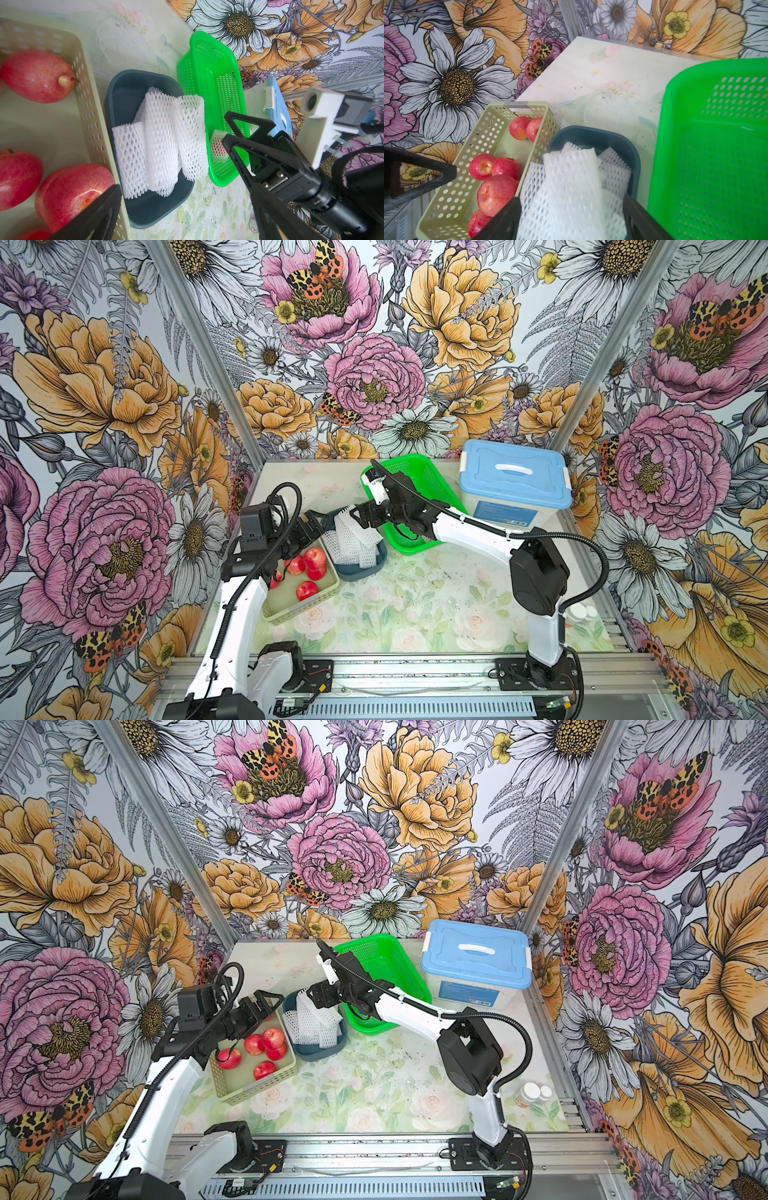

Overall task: Remove foam nets from apples
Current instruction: Place the foam net into the storage box, then pick up the apple from the basket.

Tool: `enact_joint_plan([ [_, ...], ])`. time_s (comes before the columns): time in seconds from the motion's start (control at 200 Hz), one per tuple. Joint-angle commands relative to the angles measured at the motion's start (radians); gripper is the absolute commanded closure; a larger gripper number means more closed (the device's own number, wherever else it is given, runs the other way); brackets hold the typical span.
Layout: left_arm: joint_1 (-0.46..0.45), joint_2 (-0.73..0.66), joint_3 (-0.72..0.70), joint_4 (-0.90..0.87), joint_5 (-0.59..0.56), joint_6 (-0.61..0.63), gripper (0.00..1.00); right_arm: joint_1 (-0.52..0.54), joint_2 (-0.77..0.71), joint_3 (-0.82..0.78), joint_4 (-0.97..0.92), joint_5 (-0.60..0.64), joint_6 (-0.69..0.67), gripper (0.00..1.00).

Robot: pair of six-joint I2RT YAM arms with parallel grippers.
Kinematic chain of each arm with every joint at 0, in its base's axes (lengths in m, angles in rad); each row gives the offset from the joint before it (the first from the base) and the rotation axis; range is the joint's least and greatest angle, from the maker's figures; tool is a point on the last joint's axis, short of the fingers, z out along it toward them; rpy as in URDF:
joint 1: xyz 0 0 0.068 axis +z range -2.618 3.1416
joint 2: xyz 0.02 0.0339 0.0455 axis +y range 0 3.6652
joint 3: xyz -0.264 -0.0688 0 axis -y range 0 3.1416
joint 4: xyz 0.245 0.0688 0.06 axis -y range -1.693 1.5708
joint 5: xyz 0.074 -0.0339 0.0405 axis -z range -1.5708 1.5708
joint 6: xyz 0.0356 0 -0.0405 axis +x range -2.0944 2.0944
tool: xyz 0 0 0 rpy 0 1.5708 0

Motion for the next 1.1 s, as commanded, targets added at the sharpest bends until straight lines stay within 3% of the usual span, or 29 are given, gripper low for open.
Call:
enact_joint_plan([
  [0.0,-0.006,-0.024,0.018,0.025,0.026,0.009,0.01,-0.08,-0.064,-0.061,-0.006,0.052,0.018,0.02],
  [0.305,-0.006,-0.055,0.006,0.025,0.045,0.012,0.01,-0.285,-0.065,-0.164,-0.19,0.094,0.004,0.0],
  [0.676,-0.008,-0.054,-0.001,0.025,0.041,0.009,0.01,-0.257,0.001,-0.107,-0.434,0.253,-0.075,0.0],
  [0.861,-0.007,-0.055,0.0,0.025,0.047,0.003,0.01,-0.248,0.054,-0.069,-0.47,0.262,-0.097,0.01],
  [1.096,-0.007,-0.029,0.006,0.022,0.064,-0.017,0.01,-0.24,0.073,-0.031,-0.492,0.24,-0.117,0.14],
])
